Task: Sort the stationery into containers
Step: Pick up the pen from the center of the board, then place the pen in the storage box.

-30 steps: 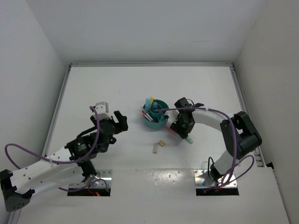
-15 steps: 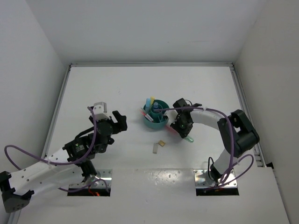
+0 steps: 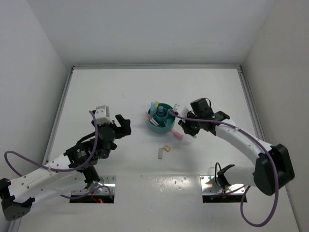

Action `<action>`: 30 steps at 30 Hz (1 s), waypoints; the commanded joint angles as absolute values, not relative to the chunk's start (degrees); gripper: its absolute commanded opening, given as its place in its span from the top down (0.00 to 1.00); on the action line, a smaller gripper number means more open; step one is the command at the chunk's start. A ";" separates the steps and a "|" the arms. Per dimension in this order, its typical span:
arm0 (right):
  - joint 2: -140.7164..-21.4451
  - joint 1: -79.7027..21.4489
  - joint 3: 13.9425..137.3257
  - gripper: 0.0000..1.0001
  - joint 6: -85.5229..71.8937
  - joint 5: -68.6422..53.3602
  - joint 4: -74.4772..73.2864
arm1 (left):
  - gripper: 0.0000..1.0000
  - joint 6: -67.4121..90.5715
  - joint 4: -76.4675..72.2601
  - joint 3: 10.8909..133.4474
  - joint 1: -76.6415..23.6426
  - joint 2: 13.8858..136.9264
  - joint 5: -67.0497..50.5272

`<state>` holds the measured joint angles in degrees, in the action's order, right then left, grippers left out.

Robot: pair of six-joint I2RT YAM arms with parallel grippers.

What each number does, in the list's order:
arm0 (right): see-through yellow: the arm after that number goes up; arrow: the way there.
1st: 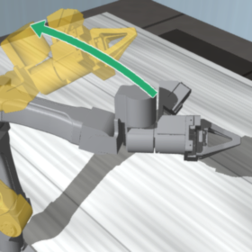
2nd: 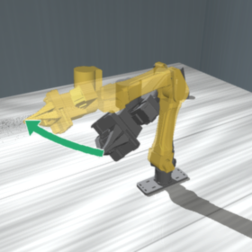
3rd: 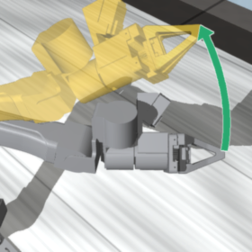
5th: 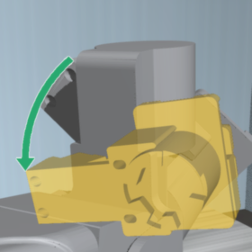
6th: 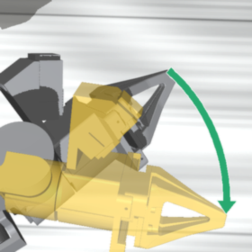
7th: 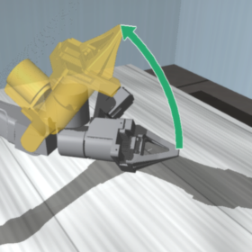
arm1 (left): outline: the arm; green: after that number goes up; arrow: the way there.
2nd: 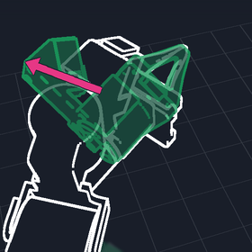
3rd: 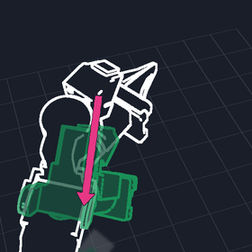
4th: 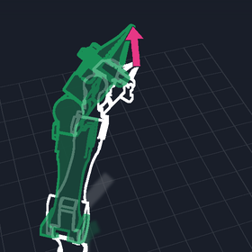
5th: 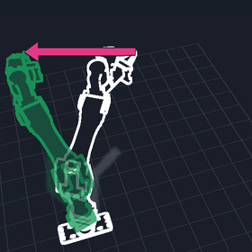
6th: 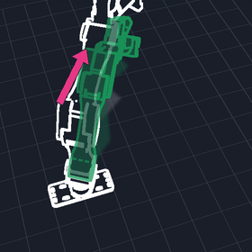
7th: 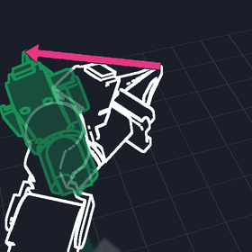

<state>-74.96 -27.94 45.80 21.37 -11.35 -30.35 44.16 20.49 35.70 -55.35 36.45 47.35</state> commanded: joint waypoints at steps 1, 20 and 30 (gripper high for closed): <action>-69.97 -27.86 46.23 1.00 18.21 -8.99 -22.01 | 0.16 43.16 18.73 35.86 -54.76 35.60 47.37; -87.45 -27.33 49.83 1.00 7.04 -20.13 28.64 | 0.16 42.10 17.67 35.33 -54.76 38.41 45.09; -90.43 -26.81 49.22 1.00 6.50 -18.81 33.75 | 0.16 42.10 17.14 35.33 -54.76 40.17 45.09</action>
<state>-89.06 -27.07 47.20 7.46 -17.04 28.51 42.65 18.85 35.70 -55.33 39.72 44.82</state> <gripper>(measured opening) 0.286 0.843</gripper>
